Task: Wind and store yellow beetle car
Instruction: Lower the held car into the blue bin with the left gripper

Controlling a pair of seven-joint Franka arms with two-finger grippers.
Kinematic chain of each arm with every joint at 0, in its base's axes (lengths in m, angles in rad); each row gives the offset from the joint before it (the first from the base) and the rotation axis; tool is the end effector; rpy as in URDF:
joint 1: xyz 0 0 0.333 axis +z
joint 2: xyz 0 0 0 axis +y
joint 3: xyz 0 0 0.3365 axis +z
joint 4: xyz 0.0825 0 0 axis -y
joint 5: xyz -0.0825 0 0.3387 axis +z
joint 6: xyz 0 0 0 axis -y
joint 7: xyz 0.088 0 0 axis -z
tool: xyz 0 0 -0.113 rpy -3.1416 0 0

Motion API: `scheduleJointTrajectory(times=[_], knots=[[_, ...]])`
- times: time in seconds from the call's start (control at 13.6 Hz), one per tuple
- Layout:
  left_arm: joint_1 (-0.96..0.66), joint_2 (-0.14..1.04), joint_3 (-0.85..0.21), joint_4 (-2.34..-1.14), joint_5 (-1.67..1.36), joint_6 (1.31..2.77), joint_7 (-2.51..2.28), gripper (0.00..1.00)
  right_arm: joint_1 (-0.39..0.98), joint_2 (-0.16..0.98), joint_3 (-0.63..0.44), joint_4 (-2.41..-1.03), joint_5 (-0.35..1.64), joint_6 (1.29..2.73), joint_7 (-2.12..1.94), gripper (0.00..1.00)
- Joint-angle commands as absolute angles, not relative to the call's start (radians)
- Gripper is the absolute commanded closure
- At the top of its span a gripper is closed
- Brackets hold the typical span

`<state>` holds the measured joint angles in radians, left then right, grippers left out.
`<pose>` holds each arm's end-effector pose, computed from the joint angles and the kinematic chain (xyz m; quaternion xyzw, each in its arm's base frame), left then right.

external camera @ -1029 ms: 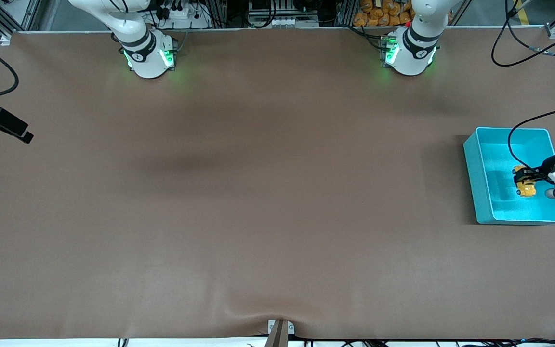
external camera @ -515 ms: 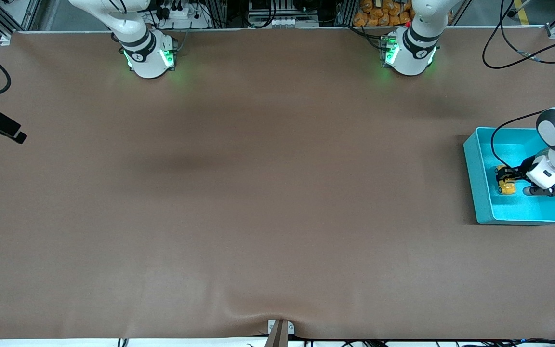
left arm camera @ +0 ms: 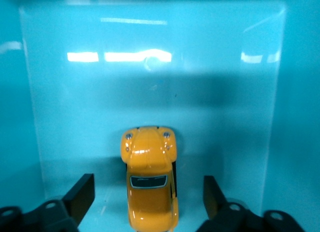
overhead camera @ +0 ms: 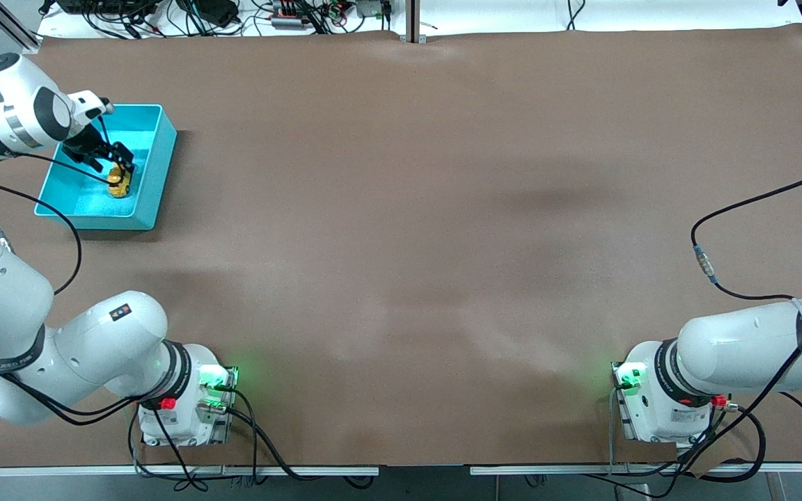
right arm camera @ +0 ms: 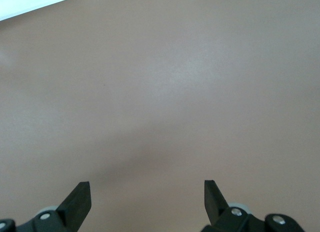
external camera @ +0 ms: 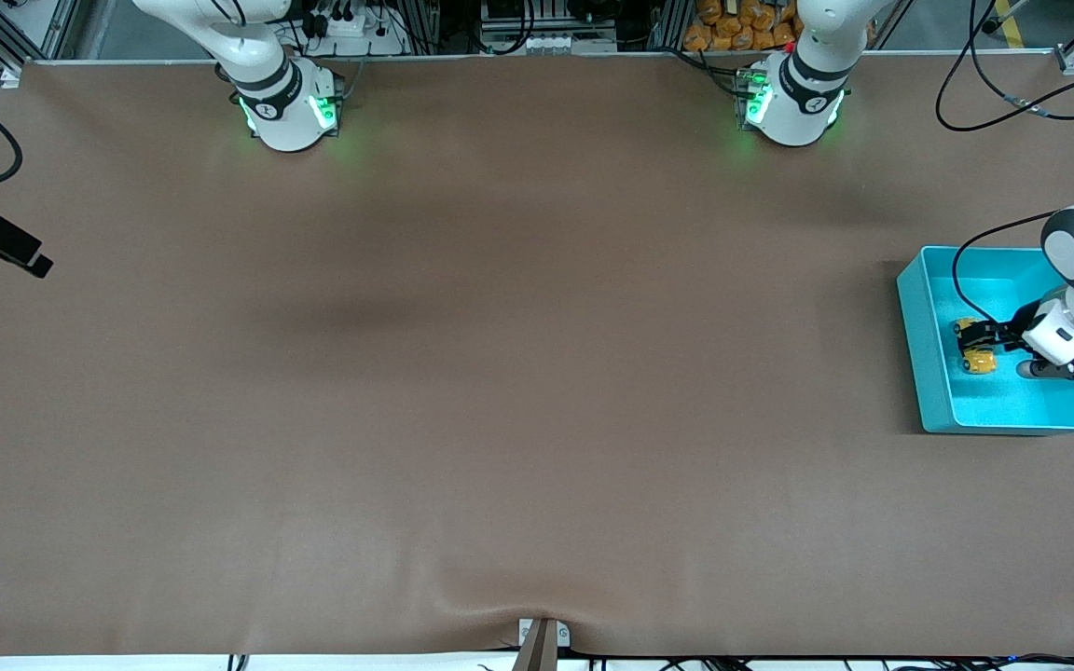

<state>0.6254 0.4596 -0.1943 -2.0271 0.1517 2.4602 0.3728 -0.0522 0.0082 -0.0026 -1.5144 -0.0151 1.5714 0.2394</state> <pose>0.5247 0.2483 0.2689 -0.9998 0.0207 0.0081 0.0012 0.5121 -0.0298 0.6590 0.9889 -0.1467 0.0250 0.0053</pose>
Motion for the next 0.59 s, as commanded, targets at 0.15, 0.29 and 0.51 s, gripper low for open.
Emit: scheduleJointTrajectory(times=[0.15, 0.29, 0.51], knots=[[0.629, 0.313, -0.277, -2.014, 0.178, 2.369, 0.272, 0.0, -0.057, 0.014, 0.0, -1.502, -0.017, 1.563, 0.232, 0.0], [0.629, 0.258, -0.325, -2.008, 0.178, 2.303, 0.185, 0.0, -0.058, 0.014, 0.0, -1.502, -0.017, 1.562, 0.233, 0.0], [0.612, 0.175, -0.411, -2.01, 0.179, 2.199, 0.008, 0.0, -0.058, 0.015, 0.0, -1.502, -0.017, 1.562, 0.233, 0.0]])
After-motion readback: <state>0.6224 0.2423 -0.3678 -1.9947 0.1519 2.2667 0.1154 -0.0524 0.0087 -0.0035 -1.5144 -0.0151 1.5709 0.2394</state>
